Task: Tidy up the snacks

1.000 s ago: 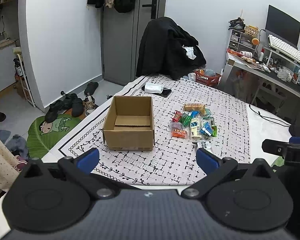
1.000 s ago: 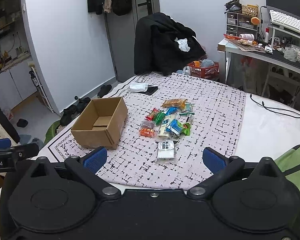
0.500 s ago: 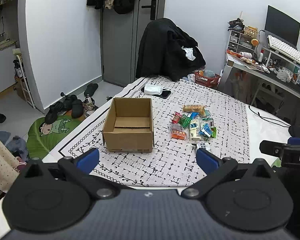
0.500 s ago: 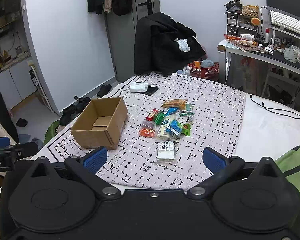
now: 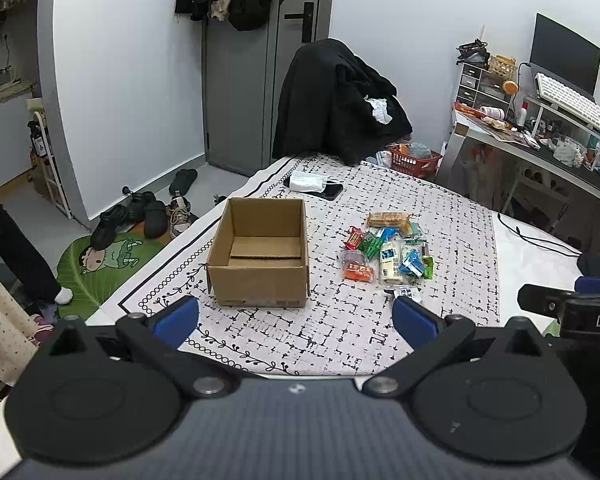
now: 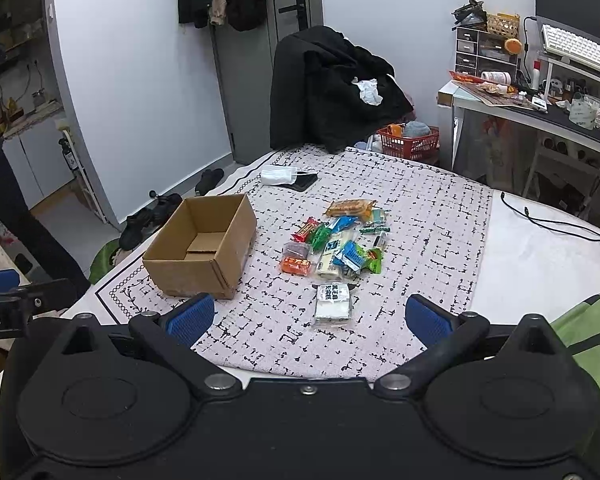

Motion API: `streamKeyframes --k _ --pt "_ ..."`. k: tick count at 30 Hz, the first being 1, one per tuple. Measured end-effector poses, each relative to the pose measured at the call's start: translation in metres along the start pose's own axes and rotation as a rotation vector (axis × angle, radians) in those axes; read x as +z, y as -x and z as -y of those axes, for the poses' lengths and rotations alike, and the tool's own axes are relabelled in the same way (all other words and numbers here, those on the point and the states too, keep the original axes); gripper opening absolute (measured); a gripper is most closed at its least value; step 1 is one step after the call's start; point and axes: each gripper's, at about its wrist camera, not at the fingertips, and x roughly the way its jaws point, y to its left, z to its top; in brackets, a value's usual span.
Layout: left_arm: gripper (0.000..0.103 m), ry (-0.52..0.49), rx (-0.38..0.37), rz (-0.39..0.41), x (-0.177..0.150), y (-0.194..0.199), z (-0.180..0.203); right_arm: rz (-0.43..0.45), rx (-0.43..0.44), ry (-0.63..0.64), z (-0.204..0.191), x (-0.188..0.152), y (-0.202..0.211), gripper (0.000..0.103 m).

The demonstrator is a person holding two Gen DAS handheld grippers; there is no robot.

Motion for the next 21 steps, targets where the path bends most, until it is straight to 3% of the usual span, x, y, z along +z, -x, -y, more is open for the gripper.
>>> streamKeyframes --k 21 --pt "0.103 0.002 -0.004 -0.008 0.017 -0.015 -0.003 -0.033 0.030 -0.003 -0.005 0.012 -0.015 0.103"
